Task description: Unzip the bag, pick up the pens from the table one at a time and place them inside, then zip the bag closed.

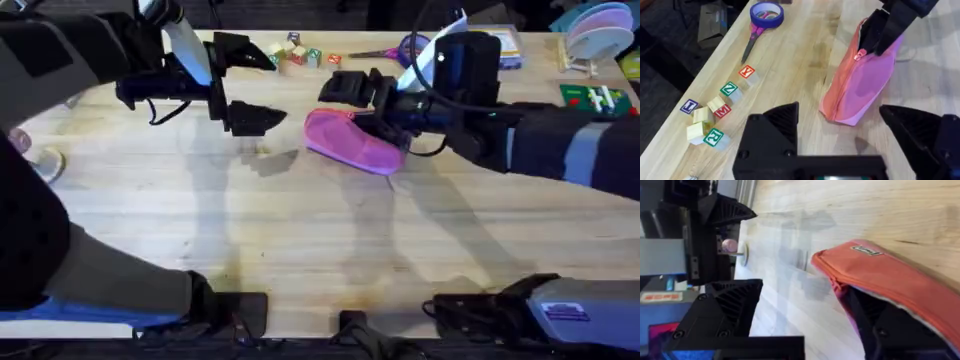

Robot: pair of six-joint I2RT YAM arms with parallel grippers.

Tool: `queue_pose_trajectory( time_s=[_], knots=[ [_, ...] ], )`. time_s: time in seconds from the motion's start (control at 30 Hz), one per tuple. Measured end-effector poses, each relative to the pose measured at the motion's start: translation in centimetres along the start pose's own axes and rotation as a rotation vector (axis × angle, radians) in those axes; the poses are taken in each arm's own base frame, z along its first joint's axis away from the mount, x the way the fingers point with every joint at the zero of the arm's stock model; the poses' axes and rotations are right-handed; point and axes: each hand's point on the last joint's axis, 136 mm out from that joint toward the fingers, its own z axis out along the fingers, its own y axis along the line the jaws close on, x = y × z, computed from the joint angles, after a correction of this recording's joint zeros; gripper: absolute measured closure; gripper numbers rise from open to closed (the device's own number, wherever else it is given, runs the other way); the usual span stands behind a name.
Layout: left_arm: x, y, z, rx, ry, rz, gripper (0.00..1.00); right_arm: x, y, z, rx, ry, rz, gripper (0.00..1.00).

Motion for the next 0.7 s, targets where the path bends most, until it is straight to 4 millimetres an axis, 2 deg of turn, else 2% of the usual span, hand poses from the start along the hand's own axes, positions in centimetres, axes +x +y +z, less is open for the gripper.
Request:
queue_pose_trajectory(
  time_s=[0.33, 0.43, 0.7],
  knots=[
    [0.0, 0.0, 0.0, 0.000, 0.000, 0.000, 0.008, -0.1, 0.8, -1.1, -0.104, 0.064, 0.012, 0.005],
    [0.0, -0.1, 0.0, 0.002, 0.000, -0.004, 0.008, -0.5, 2.4, -1.4, -0.177, 0.060, -0.040, 0.005],
    [0.0, -0.2, 0.0, 0.006, 0.001, -0.014, 0.008, -0.8, 4.0, -2.1, -0.228, 0.048, -0.088, 0.004]
  ],
)
